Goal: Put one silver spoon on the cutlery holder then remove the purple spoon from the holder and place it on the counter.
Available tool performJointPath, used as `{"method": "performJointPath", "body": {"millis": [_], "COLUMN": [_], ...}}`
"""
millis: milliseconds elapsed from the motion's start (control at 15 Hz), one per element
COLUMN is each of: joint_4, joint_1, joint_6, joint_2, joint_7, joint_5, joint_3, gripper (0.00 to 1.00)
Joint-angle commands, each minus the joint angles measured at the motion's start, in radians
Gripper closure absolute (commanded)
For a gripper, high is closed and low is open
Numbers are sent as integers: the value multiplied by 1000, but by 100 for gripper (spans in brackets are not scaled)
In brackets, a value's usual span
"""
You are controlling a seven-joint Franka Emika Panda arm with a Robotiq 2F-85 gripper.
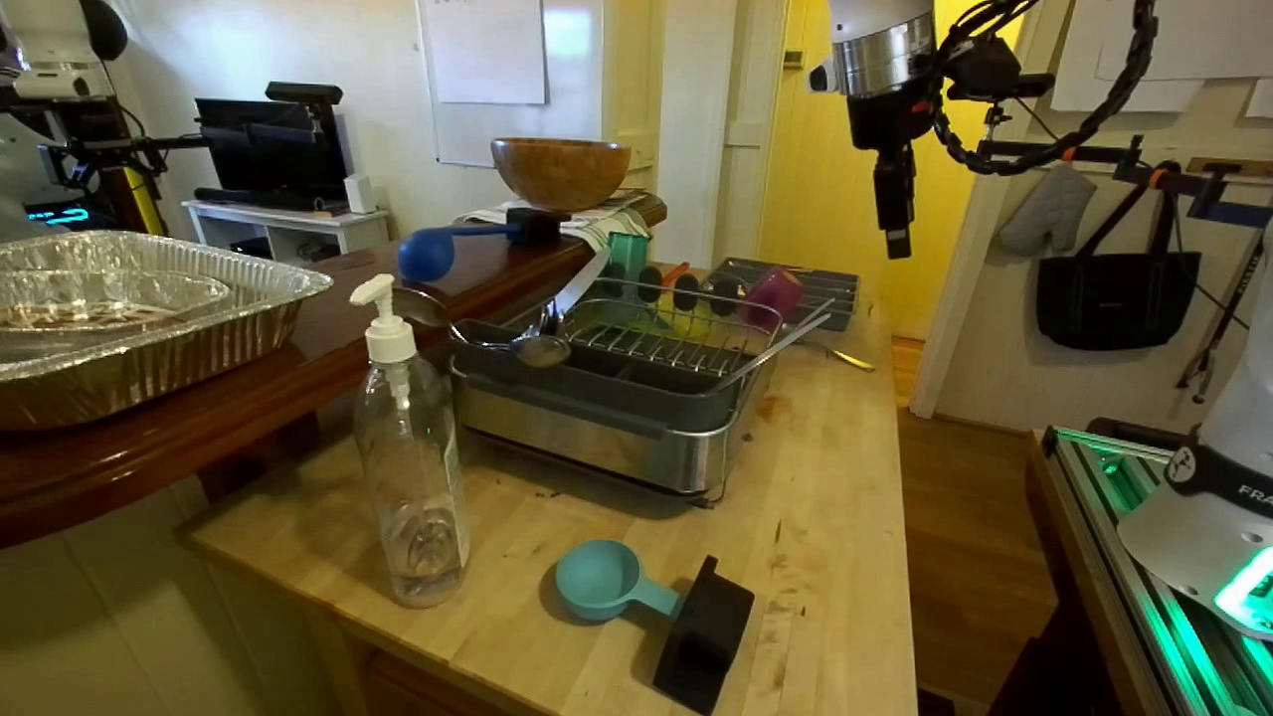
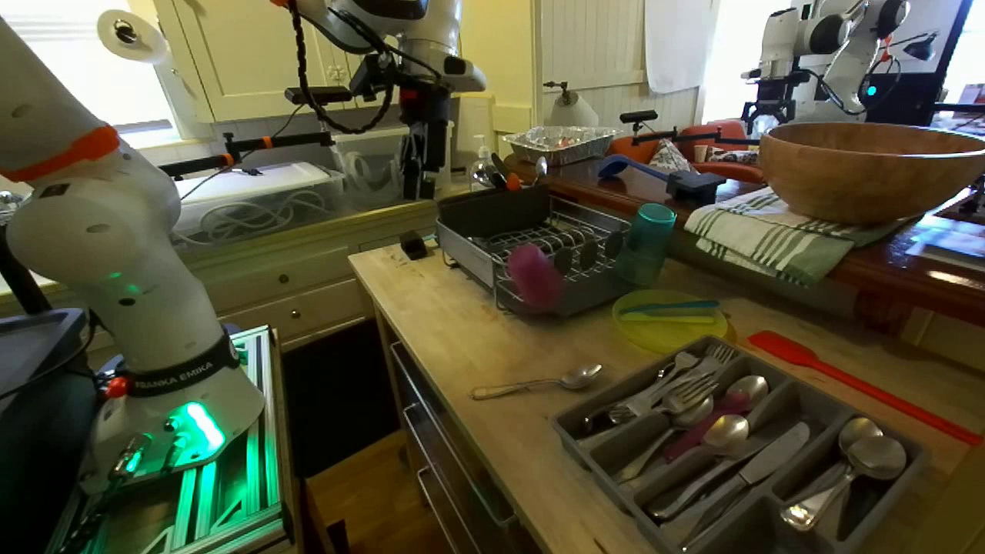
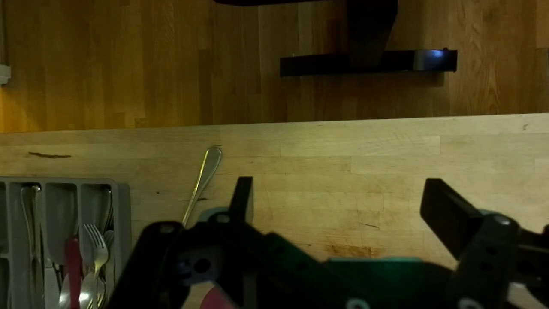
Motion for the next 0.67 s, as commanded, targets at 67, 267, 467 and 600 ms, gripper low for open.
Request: {"method": "performJointPath", "body": {"millis": [67,267,467,600], "joint_4": [1,9,15,24], "joint_1": [19,-11,-41,-59], "joint_6": [-3,11,33,40], "joint_2": [1,26,42,52], "joint_7": [5,46,83,89], "joint_5": [-5,-20,-16,-9], "joint_3": [-17,-42,-84,-113], "gripper": [0,0,0,0]}}
